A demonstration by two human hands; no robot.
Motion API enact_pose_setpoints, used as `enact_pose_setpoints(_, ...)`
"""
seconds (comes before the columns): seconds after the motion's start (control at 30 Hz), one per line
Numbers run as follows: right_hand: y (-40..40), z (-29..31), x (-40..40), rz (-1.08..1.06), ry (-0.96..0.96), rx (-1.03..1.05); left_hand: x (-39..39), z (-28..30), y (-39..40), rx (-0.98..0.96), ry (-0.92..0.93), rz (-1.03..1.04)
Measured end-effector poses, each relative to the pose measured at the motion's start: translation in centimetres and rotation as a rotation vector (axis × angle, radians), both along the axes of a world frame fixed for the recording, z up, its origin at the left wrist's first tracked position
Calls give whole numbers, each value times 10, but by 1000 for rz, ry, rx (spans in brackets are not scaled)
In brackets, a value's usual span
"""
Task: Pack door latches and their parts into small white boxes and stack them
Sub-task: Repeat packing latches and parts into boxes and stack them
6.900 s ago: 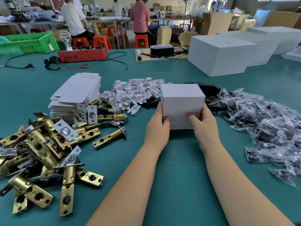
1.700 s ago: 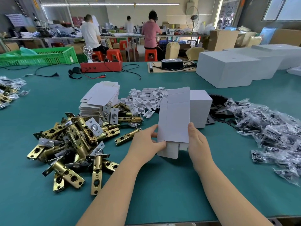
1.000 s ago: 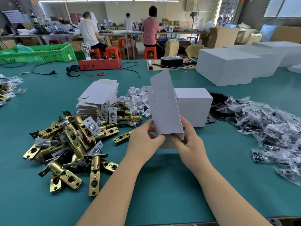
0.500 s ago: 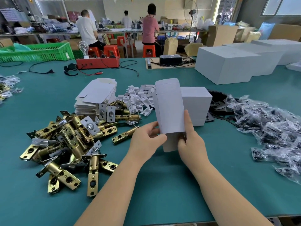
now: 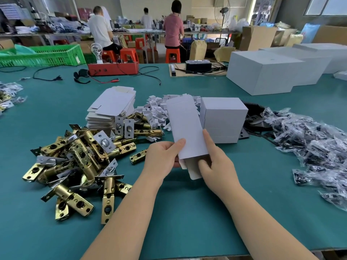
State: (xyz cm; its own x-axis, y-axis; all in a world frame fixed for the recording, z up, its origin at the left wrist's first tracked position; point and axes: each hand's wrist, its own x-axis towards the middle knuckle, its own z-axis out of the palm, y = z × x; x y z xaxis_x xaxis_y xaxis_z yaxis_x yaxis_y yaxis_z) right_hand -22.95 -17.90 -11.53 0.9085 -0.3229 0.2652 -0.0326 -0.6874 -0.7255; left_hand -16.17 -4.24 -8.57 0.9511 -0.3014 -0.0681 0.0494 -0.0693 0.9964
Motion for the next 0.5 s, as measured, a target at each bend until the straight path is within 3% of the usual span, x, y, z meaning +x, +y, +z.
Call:
enact_pose_setpoints(0.1, 0, 0, 0, 15, -1, 193, 2, 1, 0, 46, -16, -3)
enact_pose_setpoints(0.2, -6, 2, 1, -114, -38, 492, 4, 1, 2, 95, 2, -100)
enact_pose_setpoints(0.3, -14, 6, 5, -148, 21, 564, 3, -1, 4, 141, 40, -258)
enact_pose_setpoints(0.5, -19, 9, 2, -68, 35, 689, 6, 2, 12, -144, 259, -428)
